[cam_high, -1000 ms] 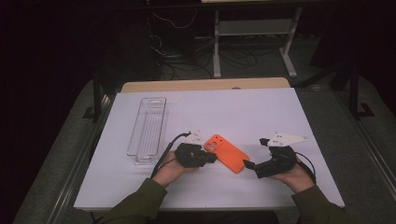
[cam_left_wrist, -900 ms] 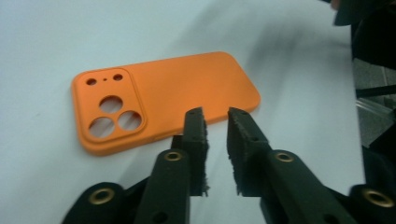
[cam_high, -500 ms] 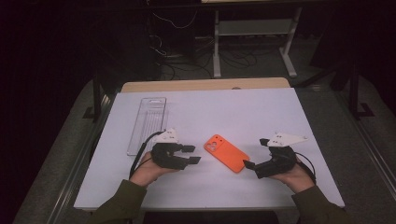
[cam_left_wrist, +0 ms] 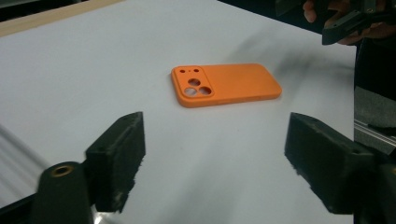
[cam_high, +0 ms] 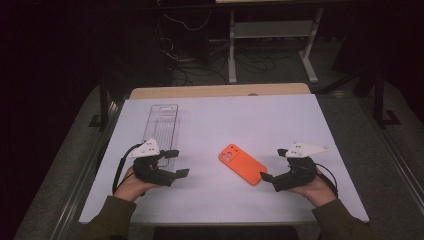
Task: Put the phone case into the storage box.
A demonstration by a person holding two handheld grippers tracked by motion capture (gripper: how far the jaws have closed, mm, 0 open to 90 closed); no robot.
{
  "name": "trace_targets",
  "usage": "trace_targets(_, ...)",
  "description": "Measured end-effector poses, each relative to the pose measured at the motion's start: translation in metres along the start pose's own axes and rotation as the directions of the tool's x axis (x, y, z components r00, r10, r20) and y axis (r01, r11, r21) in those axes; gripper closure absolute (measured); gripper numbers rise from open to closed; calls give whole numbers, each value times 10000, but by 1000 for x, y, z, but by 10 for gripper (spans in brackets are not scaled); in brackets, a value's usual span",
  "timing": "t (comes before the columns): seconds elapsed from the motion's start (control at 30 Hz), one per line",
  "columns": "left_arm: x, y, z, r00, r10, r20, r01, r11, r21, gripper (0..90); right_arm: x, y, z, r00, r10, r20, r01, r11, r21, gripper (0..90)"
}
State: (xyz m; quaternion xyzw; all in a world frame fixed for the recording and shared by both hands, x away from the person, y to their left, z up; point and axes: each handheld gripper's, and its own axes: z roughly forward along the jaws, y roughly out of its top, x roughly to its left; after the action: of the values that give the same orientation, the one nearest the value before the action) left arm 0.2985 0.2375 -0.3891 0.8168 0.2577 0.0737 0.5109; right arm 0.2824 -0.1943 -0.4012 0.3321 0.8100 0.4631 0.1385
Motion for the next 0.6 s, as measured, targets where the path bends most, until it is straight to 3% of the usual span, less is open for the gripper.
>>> trace_targets(0.2,3,-9,-7,9997,-194,-152,195,9998,19,3,0,-1,0,10000,11,15,-11,10000,11,0)
trace_targets(0.23,3,-9,-8,9994,-328,-134,329,9995,27,0,0,-1,0,10000,18,16,-18,10000,19,0)
trace_targets(0.6,6,-10,-6,9996,-251,-102,252,9996,86,0,0,-1,0,10000,59,68,-59,10000,43,0)
